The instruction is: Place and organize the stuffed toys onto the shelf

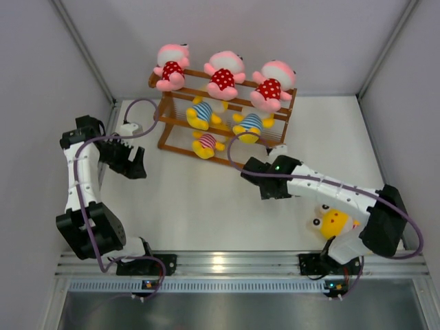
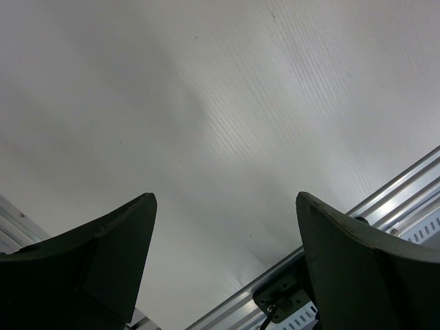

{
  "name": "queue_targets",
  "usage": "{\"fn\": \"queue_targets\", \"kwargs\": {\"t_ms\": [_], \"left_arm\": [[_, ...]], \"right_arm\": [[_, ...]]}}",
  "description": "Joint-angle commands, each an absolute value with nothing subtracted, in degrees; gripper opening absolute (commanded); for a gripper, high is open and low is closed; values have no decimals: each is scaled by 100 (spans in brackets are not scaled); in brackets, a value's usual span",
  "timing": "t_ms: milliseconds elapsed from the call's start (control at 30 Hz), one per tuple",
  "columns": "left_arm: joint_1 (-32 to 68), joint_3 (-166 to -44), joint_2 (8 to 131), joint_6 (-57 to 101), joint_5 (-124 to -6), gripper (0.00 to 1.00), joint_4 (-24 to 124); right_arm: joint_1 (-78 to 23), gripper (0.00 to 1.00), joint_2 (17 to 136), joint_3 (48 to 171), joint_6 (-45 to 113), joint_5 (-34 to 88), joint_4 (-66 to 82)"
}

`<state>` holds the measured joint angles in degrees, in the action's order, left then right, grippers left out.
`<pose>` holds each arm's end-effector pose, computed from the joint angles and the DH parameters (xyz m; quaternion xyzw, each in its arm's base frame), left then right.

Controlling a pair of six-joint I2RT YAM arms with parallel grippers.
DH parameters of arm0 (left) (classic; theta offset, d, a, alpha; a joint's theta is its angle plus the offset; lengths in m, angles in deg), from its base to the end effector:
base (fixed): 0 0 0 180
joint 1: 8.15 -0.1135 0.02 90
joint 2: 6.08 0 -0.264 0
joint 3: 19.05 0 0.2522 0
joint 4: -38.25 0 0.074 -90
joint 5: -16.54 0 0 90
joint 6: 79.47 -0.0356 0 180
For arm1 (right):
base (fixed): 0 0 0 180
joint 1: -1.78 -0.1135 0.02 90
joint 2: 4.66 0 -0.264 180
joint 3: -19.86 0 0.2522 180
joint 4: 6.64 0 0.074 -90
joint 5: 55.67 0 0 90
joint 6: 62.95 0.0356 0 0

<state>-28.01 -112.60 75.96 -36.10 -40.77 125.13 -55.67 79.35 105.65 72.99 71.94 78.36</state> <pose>0.2481 0.0692 0.3247 0.2552 0.9176 -0.1665 0.2552 0.1564 0.2046 0.2824 -0.0758 0.9421 -0.1555 0.2872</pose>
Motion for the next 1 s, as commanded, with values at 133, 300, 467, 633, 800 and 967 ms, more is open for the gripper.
{"fn": "queue_targets", "kwargs": {"t_ms": [133, 300, 467, 633, 800, 967], "left_arm": [[-2846, -11201, 7311, -3798, -4103, 88, 12601], [-2846, -11192, 7302, -3798, -4076, 88, 12601], [-2846, -11192, 7285, -3833, -4120, 88, 12601], [-2846, -11165, 7276, -3842, -4059, 88, 12601], [-2846, -11095, 7276, -3842, -3866, 86, 12610], [-2688, -10858, 7206, -3903, -3611, 82, 12619]], "right_arm": [[-4350, 99, 6717, 9235, 9691, 8267, 8509], [-3006, 99, 5249, 7890, 10097, 7978, 7500], [-2021, 99, 4615, 7248, 10176, 7696, 7348], [-1580, 93, 4736, 7018, 9624, 7319, 6805], [-1580, 16, 4808, 7001, 8929, 6773, 6048], [-1965, 0, 4430, 7114, 8892, 6562, 5845]]}}
